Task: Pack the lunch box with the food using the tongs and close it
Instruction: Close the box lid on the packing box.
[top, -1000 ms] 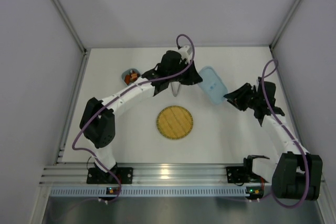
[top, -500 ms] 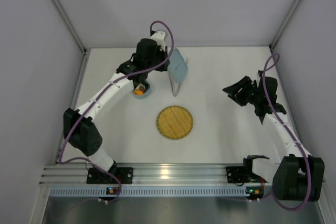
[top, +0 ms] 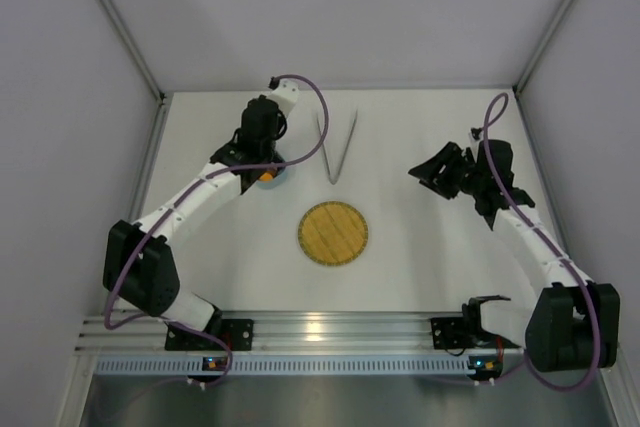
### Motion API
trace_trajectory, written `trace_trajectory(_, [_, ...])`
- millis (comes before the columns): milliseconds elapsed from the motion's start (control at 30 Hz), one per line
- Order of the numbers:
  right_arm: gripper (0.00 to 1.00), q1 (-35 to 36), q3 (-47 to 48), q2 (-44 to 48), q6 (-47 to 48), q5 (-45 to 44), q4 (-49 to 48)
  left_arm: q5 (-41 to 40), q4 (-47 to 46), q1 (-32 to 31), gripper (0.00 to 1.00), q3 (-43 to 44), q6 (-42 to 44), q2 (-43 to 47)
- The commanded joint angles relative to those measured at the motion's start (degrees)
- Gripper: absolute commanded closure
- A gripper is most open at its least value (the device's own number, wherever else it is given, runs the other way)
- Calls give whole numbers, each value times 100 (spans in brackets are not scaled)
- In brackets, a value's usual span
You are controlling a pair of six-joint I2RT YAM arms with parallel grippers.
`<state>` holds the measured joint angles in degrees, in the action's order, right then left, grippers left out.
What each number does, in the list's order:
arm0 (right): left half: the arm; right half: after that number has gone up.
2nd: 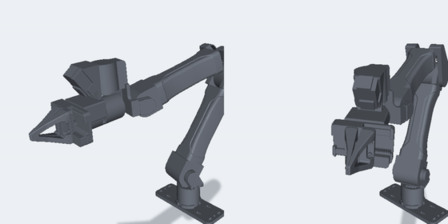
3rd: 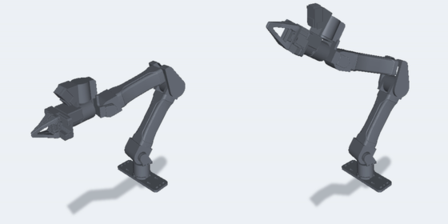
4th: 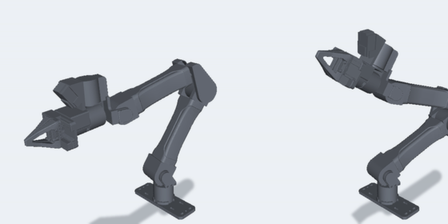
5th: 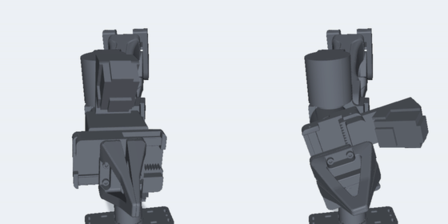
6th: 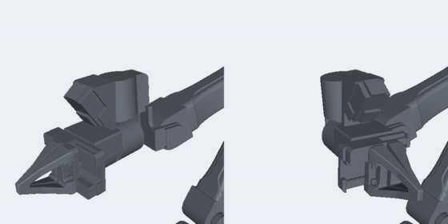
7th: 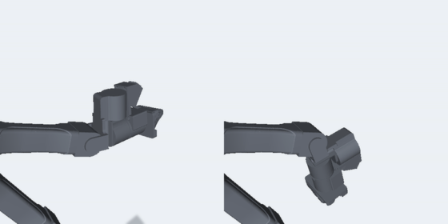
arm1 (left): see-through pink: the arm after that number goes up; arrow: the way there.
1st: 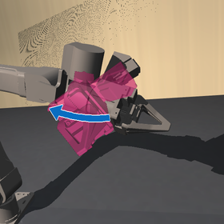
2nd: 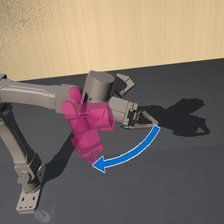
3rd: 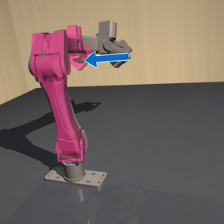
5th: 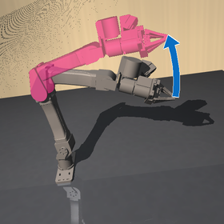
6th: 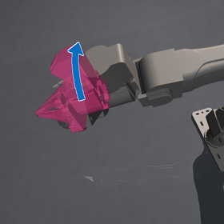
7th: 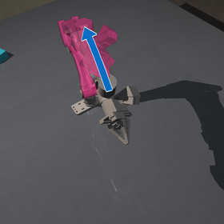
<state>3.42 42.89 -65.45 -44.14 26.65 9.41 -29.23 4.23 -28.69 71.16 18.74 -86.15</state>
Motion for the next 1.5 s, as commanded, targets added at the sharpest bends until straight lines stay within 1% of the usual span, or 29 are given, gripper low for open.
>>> trace_trajectory(0, [50, 176, 176, -55, 90, 24, -273, -232, -1134, 223, 100, -145, 700, 195])
trace_trajectory(67, [50, 211, 123, -82, 72, 24, -334, -65, -1432, 250, 100, -478, 998, 291])
trace_trajectory(100, [50, 220, 105, -91, 64, 24, -361, -48, -1808, 258, 100, -610, 1095, 309])
trace_trajectory(133, [50, 229, 88, -99, 63, 24, -378, -73, -1942, 267, 100, -786, 1218, 318])
trace_trajectory(200, [51, 256, 35, -99, 63, 33, -413, -56, -2083, 302, 100, -857, 1465, 274])
trace_trajectory(333, [51, 282, -44, -99, 46, 33, -475, 224, -2374, 399, 100, -1086, 1641, 213])
trace_trajectory(400, [50, 282, -79, -100, 63, 50, -510, 269, -2531, 408, 100, -1244, 1895, 143])
trace_trajectory(500, [51, 300, -167, -73, 29, 50, -598, 313, -3189, 416, 100, -1665, 2291, 168])
trace_trajectory(567, [51, 317, -228, -82, 2, 68, -651, 522, -3585, 460, 100, -1868, 2414, 212])
trace_trajectory(767, [51, 387, -299, -117, -16, 68, -756, 849, -4149, 557, 100, -2395, 2582, 186])
trace_trajectory(800, [51, 387, -308, -108, -7, 68, -756, 875, -4376, 575, 100, -2465, 2573, 186])
trace_trajectory(1200, [51, 396, -519, -47, -42, 68, -879, 1104, -4677, 584, 100, -2747, 2916, -156])
trace_trajectory(1467, [51, 396, -598, 15, -42, 50, -879, 1218, -4422, 584, 100, -2817, 3004, -192])
